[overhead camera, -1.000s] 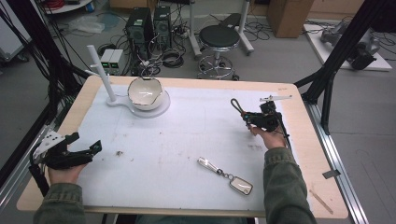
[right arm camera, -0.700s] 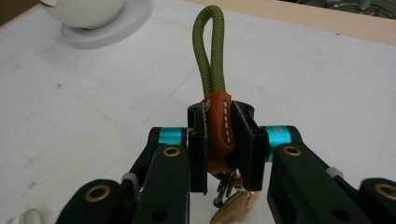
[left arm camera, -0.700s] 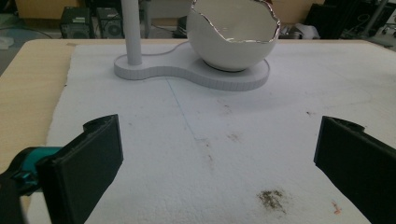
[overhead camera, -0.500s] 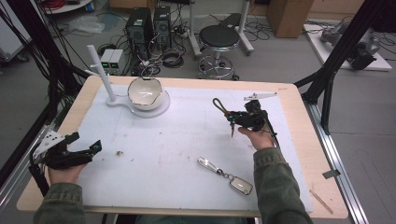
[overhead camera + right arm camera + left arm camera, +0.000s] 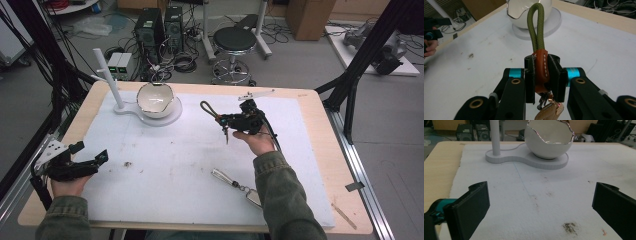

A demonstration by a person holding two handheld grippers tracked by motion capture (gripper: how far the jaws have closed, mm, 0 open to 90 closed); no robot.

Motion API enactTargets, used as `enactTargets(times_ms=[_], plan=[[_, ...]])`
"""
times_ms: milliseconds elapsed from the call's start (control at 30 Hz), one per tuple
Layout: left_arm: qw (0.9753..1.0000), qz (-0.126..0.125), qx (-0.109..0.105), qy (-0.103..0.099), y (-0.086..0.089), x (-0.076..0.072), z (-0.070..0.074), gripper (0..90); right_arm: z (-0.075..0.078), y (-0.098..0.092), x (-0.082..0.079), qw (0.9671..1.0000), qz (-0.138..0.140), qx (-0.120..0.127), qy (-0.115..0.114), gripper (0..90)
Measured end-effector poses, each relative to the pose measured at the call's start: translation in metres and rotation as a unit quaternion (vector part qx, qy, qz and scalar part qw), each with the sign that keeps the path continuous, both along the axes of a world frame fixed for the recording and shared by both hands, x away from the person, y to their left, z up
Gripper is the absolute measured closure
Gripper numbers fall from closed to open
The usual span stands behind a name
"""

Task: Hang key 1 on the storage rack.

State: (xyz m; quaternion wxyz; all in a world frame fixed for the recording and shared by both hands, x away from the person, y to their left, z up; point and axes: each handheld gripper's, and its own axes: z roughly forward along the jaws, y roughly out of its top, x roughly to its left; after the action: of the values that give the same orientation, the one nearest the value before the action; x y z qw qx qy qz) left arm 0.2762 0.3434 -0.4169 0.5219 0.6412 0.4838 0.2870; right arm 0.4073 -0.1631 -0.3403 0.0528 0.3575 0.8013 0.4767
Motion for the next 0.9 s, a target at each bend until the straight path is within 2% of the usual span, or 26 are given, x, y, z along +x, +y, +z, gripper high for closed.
enactTargets(times_ms=[167,300,500,733,900], plan=[[1.0,-0.001,0.001,0.0,0.0,0.0,0.0,1.7,0.006,0.015,0.003,0.9999,0.012,0.0,-0.005,76.7],[1.0,-0.001,-0.001,0.0,0.0,0.0,0.0,1.7,0.008,0.025,0.006,0.9998,0.018,0.009,-0.006,76.7],[1.0,-0.002,-0.002,0.0,0.0,0.0,0.0,1.7,0.007,0.037,0.008,0.9997,0.024,0.006,-0.002,76.7],[1.0,-0.005,-0.006,0.003,0.001,0.001,0.0,1.7,0.017,0.053,0.014,0.9994,0.031,0.01,-0.01,76.7],[1.0,-0.002,-0.008,0.001,0.003,0.0,0.0,1.7,0.019,0.068,0.018,0.9991,0.041,0.005,-0.006,76.7]])
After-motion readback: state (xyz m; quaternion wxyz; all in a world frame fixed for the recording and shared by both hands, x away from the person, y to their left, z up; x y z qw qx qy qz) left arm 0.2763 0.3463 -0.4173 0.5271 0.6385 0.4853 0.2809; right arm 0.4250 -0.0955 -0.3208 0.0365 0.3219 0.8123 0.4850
